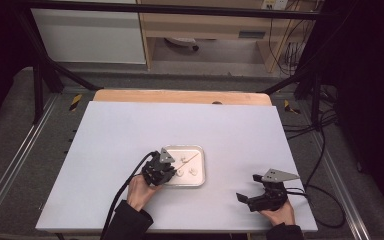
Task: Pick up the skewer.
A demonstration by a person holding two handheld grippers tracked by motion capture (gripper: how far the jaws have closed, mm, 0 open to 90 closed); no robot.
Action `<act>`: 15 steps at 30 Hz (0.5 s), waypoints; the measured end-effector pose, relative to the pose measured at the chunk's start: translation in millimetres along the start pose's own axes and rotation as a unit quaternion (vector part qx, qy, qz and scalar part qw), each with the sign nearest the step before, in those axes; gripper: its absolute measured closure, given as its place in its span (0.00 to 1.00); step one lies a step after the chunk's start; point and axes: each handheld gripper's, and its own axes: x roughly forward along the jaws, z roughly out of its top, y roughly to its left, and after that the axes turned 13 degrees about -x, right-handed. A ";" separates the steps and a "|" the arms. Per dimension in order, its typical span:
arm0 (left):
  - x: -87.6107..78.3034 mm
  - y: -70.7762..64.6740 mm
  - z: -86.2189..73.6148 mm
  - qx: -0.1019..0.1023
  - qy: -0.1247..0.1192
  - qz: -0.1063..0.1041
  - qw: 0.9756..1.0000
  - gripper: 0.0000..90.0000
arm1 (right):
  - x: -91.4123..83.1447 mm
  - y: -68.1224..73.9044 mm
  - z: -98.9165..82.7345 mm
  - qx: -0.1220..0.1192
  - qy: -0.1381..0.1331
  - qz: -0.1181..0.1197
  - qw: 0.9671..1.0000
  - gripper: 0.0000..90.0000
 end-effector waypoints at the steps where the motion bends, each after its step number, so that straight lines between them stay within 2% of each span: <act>1: 0.5 0.0 -0.2 0.000 0.000 0.000 1.000 0.92 | 0.0 -0.1 0.0 0.000 0.000 0.000 1.000 0.01; 11: 1.4 1.0 -2.5 -0.008 -0.007 0.003 1.000 0.97 | 0.4 0.1 -0.1 0.000 0.001 0.001 1.000 0.01; 15: 1.3 0.3 -3.6 -0.005 -0.011 0.004 1.000 0.98 | 0.3 0.3 -0.1 0.001 0.001 0.002 1.000 0.01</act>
